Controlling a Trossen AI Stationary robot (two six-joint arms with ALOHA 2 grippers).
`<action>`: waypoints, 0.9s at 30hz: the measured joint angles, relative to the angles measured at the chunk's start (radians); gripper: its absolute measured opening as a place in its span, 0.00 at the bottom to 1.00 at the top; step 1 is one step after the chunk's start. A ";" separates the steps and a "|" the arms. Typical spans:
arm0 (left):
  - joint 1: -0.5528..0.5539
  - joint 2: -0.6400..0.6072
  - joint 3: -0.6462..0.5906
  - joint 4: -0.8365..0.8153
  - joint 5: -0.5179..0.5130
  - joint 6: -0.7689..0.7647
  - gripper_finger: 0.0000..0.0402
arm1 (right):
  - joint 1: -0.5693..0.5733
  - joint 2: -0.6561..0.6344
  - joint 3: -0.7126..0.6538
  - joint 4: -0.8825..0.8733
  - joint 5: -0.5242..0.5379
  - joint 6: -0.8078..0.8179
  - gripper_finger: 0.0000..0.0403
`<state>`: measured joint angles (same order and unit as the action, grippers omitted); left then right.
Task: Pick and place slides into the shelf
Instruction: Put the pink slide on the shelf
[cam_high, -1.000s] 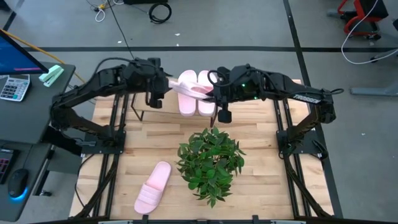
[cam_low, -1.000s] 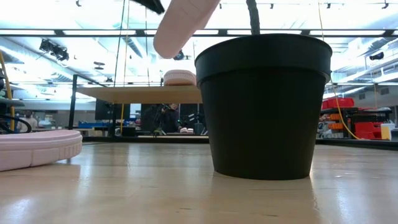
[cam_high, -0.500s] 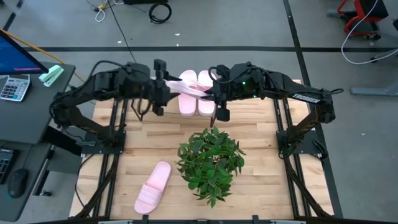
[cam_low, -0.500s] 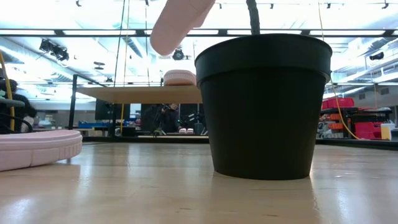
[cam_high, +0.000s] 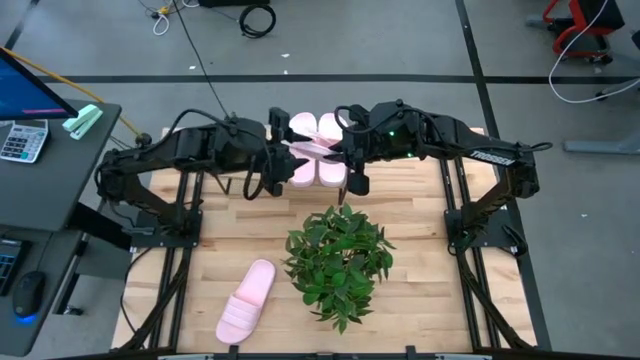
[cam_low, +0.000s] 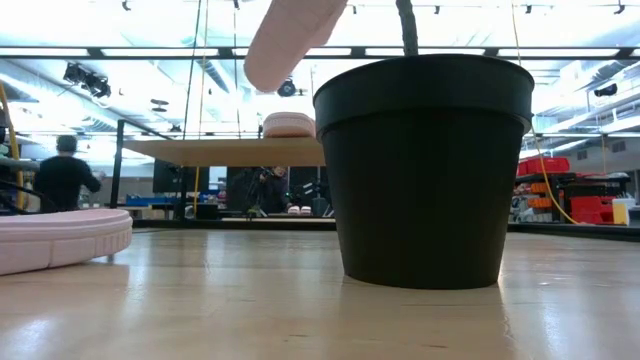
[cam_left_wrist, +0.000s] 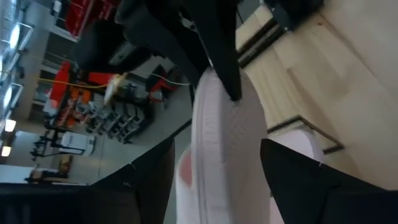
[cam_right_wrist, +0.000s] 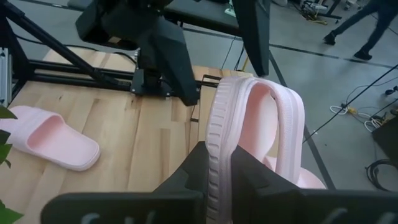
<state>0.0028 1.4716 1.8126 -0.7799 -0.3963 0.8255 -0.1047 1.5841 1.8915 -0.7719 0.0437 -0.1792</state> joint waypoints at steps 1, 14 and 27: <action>-0.001 0.002 0.000 0.008 0.000 -0.004 0.60 | 0.000 0.000 0.000 0.001 0.000 0.001 0.09; 0.010 0.034 0.000 0.003 0.033 -0.088 0.54 | 0.005 0.010 0.000 -0.002 -0.011 0.005 0.09; 0.043 0.036 0.000 0.001 0.036 -0.109 0.34 | 0.021 0.017 0.000 0.008 -0.005 0.003 0.09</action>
<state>0.0460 1.5074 1.8126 -0.7787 -0.3604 0.7164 -0.0841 1.6012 1.8918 -0.7643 0.0386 -0.1761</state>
